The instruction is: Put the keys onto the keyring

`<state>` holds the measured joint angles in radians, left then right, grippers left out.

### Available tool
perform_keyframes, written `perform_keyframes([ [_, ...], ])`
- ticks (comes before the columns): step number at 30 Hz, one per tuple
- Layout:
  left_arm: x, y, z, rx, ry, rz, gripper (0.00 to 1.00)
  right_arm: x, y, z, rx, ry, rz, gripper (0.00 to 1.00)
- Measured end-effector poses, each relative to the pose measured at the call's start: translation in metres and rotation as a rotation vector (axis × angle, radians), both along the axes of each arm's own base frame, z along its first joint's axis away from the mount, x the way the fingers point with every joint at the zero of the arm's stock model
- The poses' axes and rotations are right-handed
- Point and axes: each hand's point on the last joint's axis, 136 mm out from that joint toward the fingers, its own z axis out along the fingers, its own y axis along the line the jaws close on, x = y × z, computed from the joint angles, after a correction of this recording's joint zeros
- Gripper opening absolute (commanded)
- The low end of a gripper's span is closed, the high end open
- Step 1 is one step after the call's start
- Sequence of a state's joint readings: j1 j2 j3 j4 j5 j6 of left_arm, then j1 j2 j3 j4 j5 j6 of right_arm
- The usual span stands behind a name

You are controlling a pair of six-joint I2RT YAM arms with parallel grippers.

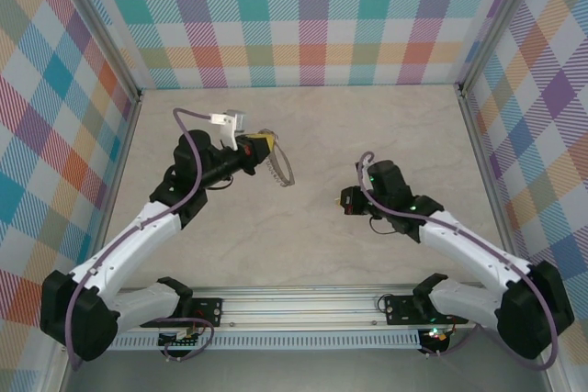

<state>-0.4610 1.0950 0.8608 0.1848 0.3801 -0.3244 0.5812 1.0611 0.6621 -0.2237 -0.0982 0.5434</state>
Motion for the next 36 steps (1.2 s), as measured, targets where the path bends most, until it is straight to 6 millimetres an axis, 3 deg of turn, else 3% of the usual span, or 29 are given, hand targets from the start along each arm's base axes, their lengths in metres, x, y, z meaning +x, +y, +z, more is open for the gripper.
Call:
perform_keyframes([
  [7,-0.015,-0.012,0.003,0.009,-0.033,-0.118,0.00,-0.004,0.002,0.042,0.165,-0.102,0.086,0.00],
  [13,-0.023,-0.041,-0.015,0.009,0.011,-0.321,0.00,-0.026,0.004,0.085,0.275,-0.251,0.211,0.00],
  [17,-0.031,-0.057,-0.015,0.006,0.018,-0.438,0.00,-0.041,0.006,0.112,0.324,-0.355,0.288,0.00],
  [25,-0.060,-0.094,0.008,0.041,-0.086,-0.632,0.00,-0.047,0.011,0.114,0.337,-0.359,0.357,0.00],
  [36,-0.071,-0.112,-0.003,0.102,-0.086,-0.705,0.00,-0.037,0.002,0.137,0.333,-0.448,0.284,0.00],
])
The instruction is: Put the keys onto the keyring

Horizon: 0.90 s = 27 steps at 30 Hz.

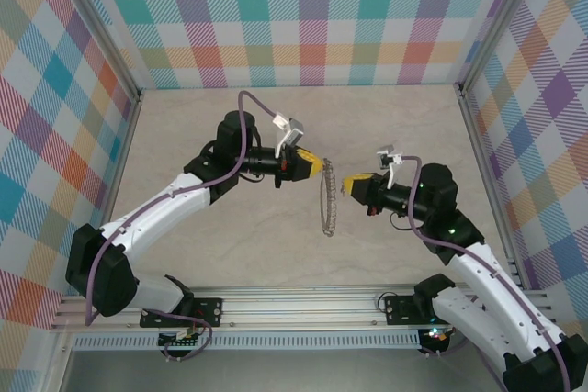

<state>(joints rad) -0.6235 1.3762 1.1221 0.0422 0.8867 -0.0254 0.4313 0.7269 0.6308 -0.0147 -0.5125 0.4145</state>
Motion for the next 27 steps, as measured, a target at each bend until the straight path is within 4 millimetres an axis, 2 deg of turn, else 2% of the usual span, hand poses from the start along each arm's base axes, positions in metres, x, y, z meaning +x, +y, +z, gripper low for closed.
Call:
perform_keyframes([
  [15,-0.005,-0.010,0.006,-0.013,0.007,0.004,0.00,0.007,0.002,0.038,0.097,-0.080,-0.016,0.00],
  [27,-0.007,-0.014,0.009,-0.025,0.008,-0.001,0.00,0.006,0.010,0.046,0.135,-0.087,0.041,0.00],
])
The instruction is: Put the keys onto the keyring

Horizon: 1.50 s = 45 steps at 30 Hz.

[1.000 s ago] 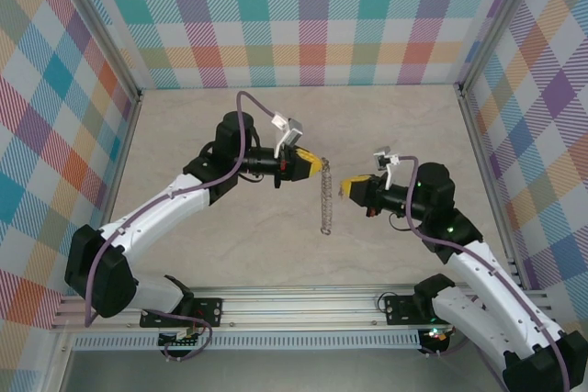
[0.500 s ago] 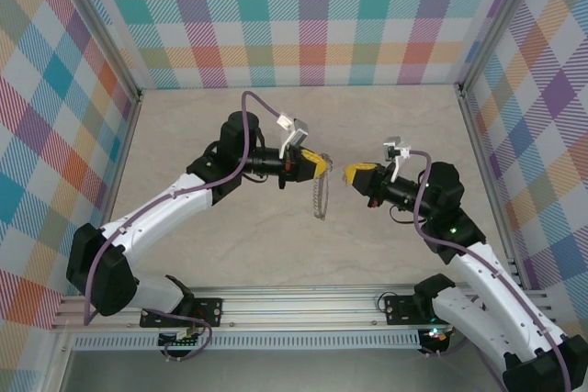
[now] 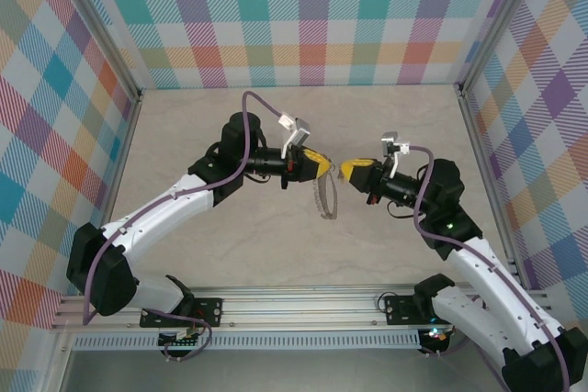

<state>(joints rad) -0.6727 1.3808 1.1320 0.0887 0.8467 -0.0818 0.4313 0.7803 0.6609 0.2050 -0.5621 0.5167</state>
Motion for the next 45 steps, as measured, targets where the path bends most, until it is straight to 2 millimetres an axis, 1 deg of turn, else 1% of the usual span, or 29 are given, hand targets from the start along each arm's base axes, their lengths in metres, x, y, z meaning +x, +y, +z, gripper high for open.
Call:
perform_keyframes([
  [10,0.000,0.000,0.000,0.000,0.000,-0.002,0.00,0.002,0.004,0.003,0.018,0.002,0.023,0.00],
  [18,-0.004,-0.003,0.000,0.000,0.001,-0.012,0.00,0.005,0.010,-0.001,0.015,0.015,0.038,0.00],
  [26,-0.005,-0.003,0.000,0.000,0.001,-0.015,0.00,0.005,0.017,0.006,0.022,0.000,0.059,0.00],
  [30,-0.005,-0.003,0.000,0.000,0.001,-0.014,0.00,0.004,0.020,0.007,0.021,-0.001,0.067,0.00],
  [37,-0.005,-0.003,0.000,0.001,0.001,-0.012,0.00,0.003,0.017,0.006,0.013,0.000,0.055,0.00],
  [45,-0.004,-0.003,-0.001,0.002,0.000,-0.011,0.00,-0.011,0.005,0.017,0.008,-0.051,0.018,0.00],
])
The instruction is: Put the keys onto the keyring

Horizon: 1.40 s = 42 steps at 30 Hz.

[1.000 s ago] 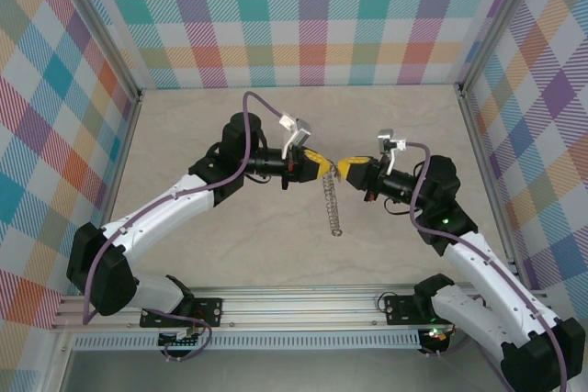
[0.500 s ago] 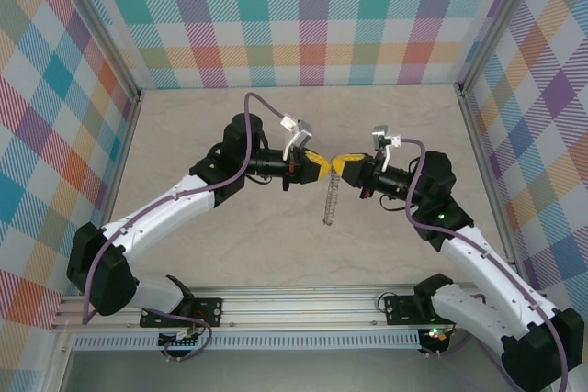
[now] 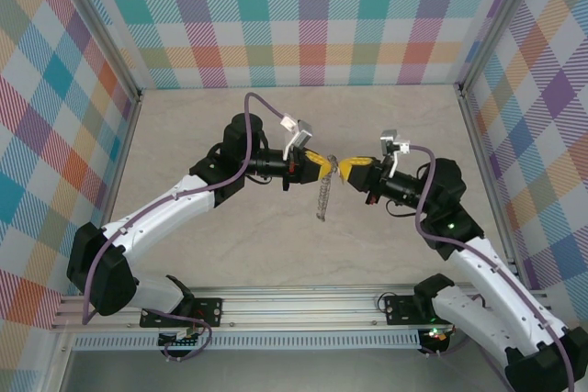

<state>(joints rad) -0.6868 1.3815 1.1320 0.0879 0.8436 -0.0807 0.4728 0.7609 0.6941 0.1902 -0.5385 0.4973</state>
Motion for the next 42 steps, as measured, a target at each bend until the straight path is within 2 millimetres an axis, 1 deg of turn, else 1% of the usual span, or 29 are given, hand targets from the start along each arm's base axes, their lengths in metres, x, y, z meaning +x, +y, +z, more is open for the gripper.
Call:
perform_keyframes([
  [3,0.000,0.000,0.000,0.000,-0.003,-0.001,0.00,-0.004,-0.002,0.001,-0.004,-0.007,-0.004,0.00],
  [5,0.000,0.000,0.000,0.000,-0.003,-0.001,0.00,-0.003,-0.002,-0.002,-0.010,0.003,-0.004,0.00],
  [16,0.000,0.000,0.000,0.000,-0.003,0.000,0.00,0.010,0.009,-0.023,-0.043,0.072,0.024,0.00],
  [27,0.003,0.000,-0.002,0.006,-0.002,0.015,0.00,0.014,0.013,-0.025,-0.041,0.073,0.036,0.00],
  [34,0.006,0.000,-0.004,0.012,0.001,0.027,0.00,0.020,0.014,-0.029,-0.048,0.087,0.017,0.00],
  [42,0.011,0.001,-0.005,0.018,-0.005,0.052,0.00,0.027,0.017,-0.029,-0.069,0.122,0.004,0.00],
])
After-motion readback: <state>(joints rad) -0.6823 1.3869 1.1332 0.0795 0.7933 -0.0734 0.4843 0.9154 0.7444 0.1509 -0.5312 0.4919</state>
